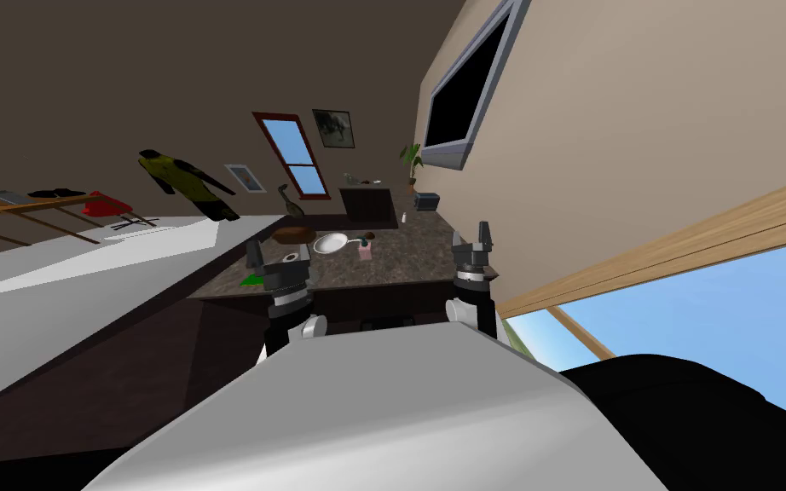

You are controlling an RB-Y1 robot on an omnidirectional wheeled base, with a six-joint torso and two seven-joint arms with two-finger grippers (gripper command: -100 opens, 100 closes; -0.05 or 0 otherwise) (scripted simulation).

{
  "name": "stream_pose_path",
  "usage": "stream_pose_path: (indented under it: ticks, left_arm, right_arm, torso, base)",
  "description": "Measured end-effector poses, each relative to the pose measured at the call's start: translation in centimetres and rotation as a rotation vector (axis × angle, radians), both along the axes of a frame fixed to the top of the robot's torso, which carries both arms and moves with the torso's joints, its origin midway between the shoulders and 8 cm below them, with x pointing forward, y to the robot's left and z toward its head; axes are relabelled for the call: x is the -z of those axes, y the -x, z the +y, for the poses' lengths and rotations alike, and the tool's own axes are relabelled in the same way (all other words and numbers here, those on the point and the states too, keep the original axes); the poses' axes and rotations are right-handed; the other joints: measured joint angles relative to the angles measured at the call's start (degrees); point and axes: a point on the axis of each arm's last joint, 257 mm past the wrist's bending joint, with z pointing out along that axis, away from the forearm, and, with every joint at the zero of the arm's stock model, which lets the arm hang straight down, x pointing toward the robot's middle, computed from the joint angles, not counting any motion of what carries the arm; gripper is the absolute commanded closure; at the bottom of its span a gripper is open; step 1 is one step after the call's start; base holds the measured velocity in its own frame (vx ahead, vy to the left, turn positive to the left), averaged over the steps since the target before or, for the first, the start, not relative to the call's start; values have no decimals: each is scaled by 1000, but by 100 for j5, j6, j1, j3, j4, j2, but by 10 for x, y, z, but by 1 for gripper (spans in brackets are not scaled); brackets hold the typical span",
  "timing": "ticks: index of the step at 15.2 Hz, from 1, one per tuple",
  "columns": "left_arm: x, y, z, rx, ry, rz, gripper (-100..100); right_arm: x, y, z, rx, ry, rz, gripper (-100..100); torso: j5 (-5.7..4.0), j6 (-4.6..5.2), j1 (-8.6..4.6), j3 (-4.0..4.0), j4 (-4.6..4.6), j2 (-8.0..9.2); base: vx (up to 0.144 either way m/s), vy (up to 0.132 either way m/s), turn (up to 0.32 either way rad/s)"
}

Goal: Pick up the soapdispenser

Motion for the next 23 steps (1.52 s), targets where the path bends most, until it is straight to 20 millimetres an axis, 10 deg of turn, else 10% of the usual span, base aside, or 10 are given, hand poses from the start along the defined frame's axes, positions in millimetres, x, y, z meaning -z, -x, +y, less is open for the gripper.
stream_pose_path:
  ticks: [11,23]
  left_arm:
    - [11,-35,21,56,-67,36,-100]
    - [10,-93,90,10,20,36,-100]
  right_arm:
    - [0,0,0,0,0,0,0]
    - [0,0,0,0,0,0,0]
  torso:
    - [-9,1,-41,-3,-1,-6]
    - [-11,1,-50,-5,-2,-8]
  base:
    - [6,-82,-11]
    - [11,-109,-10]
